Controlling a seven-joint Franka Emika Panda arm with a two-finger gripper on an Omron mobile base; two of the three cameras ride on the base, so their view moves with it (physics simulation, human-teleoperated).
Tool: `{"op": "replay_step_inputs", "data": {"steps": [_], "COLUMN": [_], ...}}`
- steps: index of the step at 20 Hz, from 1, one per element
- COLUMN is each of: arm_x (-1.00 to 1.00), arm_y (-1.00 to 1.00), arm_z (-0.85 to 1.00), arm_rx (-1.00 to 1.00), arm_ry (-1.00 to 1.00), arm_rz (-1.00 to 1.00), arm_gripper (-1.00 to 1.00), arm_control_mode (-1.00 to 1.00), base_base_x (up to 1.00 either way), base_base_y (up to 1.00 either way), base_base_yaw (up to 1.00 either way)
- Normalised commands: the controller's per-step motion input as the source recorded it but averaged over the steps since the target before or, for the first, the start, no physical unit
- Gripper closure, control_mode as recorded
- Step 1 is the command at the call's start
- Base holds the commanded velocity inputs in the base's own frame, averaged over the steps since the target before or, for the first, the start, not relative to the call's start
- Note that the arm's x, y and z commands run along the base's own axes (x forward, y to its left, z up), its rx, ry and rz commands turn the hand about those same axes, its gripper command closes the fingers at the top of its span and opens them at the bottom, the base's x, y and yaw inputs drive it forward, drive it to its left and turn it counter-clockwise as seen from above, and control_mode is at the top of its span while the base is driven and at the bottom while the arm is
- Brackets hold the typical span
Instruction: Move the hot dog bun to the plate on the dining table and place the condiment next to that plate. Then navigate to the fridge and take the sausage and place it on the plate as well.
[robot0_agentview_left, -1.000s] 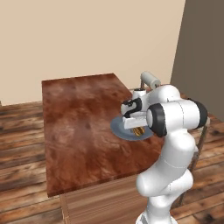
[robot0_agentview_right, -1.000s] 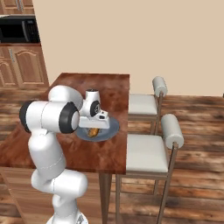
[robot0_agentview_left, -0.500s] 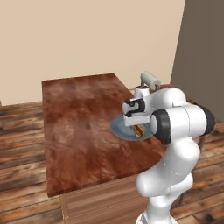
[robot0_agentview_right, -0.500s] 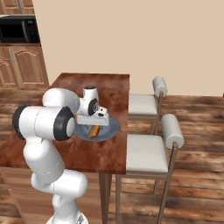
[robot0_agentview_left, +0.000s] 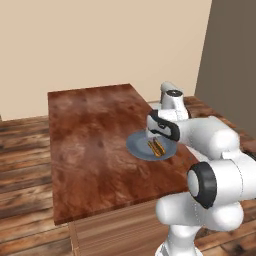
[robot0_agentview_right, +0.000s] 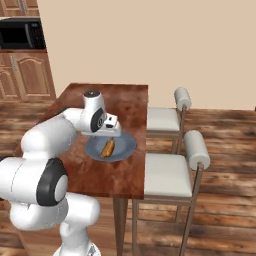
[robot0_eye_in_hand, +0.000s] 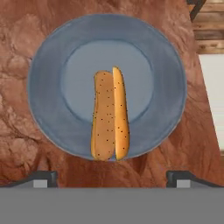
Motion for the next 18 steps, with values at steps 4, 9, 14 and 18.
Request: {"op": "replay_step_inputs", "data": {"steps": [4, 9, 14, 18], "arm_x": [-0.66, -0.72, -0.76, -0.84], "arm_y": [0.13, 0.22, 0.20, 0.11], "arm_z": [0.80, 0.73, 0.36, 0.04], "arm_rx": [0.00, 0.00, 0.00, 0.00], "arm_ry": [-0.15, -0.08, -0.18, -0.36], "arm_rz": [0.00, 0.00, 0.00, 0.00], "arm_gripper": [-1.00, -1.00, -1.00, -1.00], "arm_control_mode": [-1.00, -1.00, -1.00, -1.00], "base_base_x": [0.00, 0.00, 0.00, 0.00], "base_base_y": [0.00, 0.00, 0.00, 0.00], "base_base_yaw": [0.00, 0.00, 0.00, 0.00]}}
